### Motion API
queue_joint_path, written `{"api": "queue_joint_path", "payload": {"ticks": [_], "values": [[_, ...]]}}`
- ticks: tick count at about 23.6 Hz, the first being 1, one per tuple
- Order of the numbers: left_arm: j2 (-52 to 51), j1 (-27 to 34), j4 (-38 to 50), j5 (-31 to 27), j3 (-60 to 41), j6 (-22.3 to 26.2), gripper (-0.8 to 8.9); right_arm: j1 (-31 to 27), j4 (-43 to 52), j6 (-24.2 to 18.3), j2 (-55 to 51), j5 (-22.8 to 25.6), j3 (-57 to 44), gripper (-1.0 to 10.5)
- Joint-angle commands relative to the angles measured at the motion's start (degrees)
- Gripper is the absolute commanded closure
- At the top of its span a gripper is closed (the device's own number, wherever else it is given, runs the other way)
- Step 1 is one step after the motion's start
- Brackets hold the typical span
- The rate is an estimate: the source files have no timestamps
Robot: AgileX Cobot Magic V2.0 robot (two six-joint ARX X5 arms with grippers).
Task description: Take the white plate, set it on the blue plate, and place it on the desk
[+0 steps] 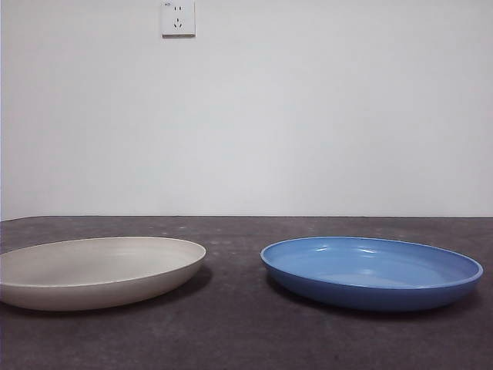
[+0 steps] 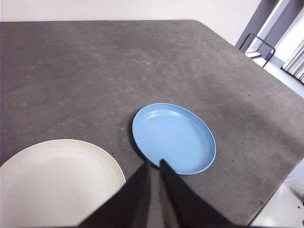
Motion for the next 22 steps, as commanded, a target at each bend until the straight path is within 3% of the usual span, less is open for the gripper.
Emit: {"api": "queue_joint_path", "payload": {"ticks": [1,3,5,8,10,16,22], "values": [[0.2,-0.3,1.0,0.3,1.1,1.5,6.02,0.2,0.4,-1.4,0.2,-0.1,0.8,9.4],[0.2,-0.3,1.4,0.3,1.1,1.5,4.69,0.2,0.4,-1.4,0.2,0.0,0.8,9.1],[0.2,-0.3,1.5,0.3,1.1,1.5,3.67,0.2,0.4,-1.4,0.2,0.7,0.8,7.7],[0.2,-0.3,1.6,0.3,1.1,1.5,3.33,0.2,0.4,-1.1,0.2,4.6,0.8,4.6],[0.2,-0.3,1.5,0.3,1.1,1.2,3.33,0.2,0.4,-1.1,0.2,5.0,0.8,3.7],[0.5,-0.1,0.2,0.3,1.1,-4.9,2.45,0.2,0.4,-1.2,0.2,5.4,0.8,3.6],[2.4,1.1,-4.3,0.3,2.3,-5.2,2.47,0.2,0.4,-0.5,0.2,5.0,0.8,3.7]]}}
